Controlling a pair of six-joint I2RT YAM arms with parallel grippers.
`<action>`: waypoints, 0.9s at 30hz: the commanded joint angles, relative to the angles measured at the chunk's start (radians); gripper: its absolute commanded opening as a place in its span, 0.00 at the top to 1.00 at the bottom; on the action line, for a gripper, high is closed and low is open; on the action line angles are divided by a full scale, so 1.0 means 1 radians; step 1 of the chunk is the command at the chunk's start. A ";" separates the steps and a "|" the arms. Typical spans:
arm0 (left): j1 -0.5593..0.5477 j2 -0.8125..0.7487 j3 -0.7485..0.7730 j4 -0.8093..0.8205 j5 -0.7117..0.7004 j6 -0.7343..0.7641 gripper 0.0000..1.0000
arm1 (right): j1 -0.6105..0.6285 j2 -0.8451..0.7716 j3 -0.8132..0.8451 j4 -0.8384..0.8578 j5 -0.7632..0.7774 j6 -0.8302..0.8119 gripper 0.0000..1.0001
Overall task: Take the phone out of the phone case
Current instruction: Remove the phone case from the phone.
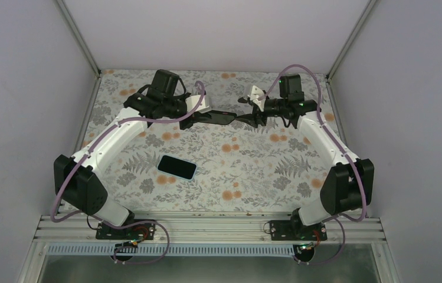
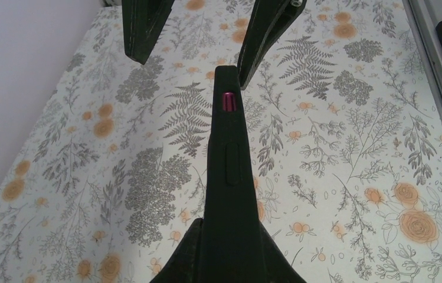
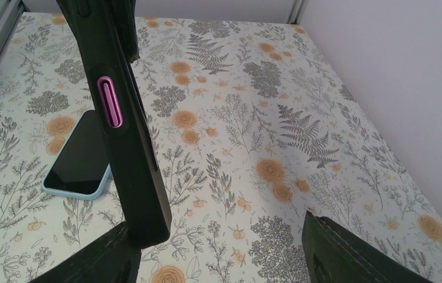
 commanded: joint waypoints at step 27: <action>-0.245 -0.129 -0.122 -0.131 -0.177 0.263 0.98 | -0.023 0.245 0.341 -0.136 0.163 -0.186 0.28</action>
